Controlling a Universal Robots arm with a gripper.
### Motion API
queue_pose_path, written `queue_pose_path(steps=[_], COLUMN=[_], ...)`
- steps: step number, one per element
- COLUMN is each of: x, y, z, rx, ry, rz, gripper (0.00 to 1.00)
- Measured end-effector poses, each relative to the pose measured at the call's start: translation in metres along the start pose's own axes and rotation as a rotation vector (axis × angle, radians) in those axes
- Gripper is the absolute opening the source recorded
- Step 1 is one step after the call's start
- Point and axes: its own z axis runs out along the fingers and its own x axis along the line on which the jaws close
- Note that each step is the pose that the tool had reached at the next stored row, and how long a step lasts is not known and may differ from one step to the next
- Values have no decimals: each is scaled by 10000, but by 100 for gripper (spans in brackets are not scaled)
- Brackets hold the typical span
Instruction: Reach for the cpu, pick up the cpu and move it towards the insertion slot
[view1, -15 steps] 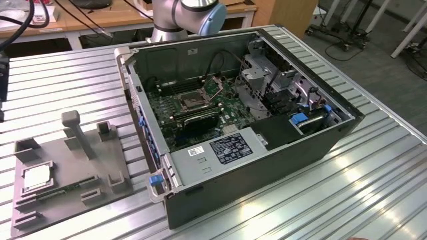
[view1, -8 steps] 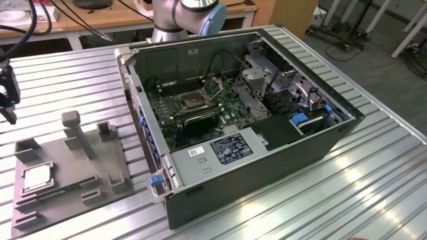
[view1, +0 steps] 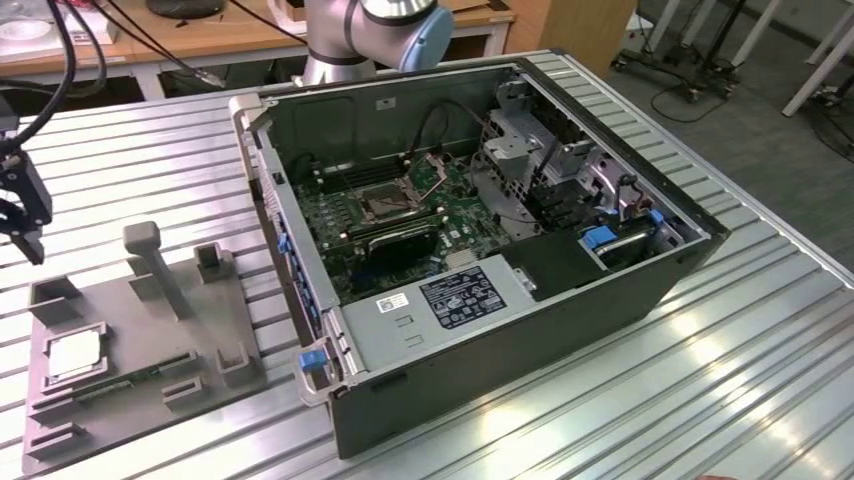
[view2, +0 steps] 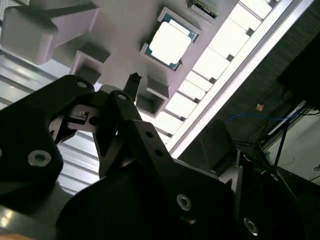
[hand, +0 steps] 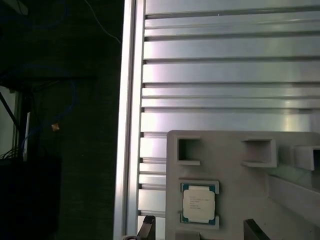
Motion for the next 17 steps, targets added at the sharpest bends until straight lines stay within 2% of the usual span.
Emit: queue_pose_path(steps=[4, 17], x=[7, 10], y=[-60, -77], z=[72, 306], rx=[-2, 0], ry=[-3, 1], rz=[-1, -1], gripper=[76, 76])
